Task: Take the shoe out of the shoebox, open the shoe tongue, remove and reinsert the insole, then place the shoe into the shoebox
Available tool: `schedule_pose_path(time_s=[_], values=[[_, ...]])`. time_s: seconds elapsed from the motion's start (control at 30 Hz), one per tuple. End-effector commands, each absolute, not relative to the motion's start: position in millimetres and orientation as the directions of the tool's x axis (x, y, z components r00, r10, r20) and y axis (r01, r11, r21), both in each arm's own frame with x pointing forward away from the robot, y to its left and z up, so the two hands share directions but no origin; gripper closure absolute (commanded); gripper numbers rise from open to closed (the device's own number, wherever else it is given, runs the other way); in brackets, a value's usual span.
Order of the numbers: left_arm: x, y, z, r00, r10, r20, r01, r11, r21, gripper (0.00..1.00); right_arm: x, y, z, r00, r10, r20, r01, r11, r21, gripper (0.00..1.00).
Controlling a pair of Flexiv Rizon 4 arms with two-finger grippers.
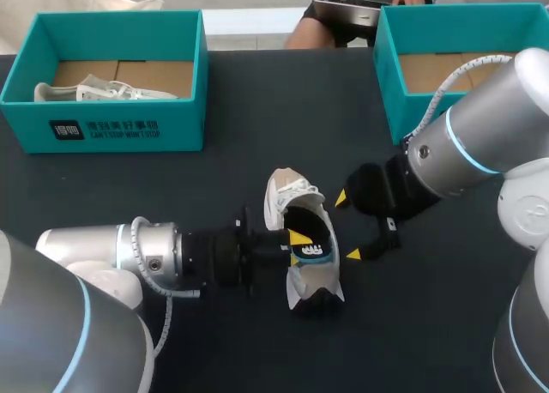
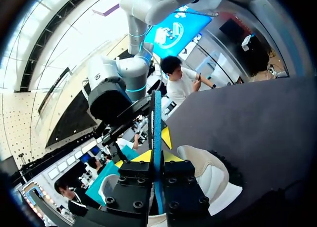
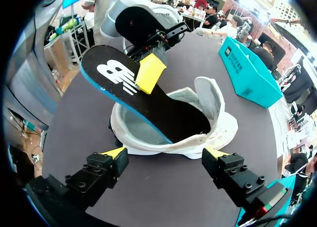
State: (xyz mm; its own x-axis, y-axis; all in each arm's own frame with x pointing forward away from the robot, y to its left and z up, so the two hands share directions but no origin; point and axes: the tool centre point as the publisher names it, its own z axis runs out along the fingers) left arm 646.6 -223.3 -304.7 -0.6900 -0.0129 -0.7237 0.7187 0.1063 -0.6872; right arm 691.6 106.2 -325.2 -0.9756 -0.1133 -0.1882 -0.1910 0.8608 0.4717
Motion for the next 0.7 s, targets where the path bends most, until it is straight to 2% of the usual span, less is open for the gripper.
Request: schedule_pose_path(time_s=[0.03,0.7], values=[[645.3,-226.5,-310.7,-0.692,-0.001,-0.722,0.717,0.119,-0.687,1.0,690.6,106.2,-325.7,-0.975,-0.113,-0.19,-0.191,0.861,0.472,0.0],[690.7,-223.1,-345.1,-0.647,0.013,-0.762,0.742,0.241,-0.626,0.98,690.6,106.2,-325.7,-0.975,-0.113,-0.19,-0.191,0.861,0.472,0.0]])
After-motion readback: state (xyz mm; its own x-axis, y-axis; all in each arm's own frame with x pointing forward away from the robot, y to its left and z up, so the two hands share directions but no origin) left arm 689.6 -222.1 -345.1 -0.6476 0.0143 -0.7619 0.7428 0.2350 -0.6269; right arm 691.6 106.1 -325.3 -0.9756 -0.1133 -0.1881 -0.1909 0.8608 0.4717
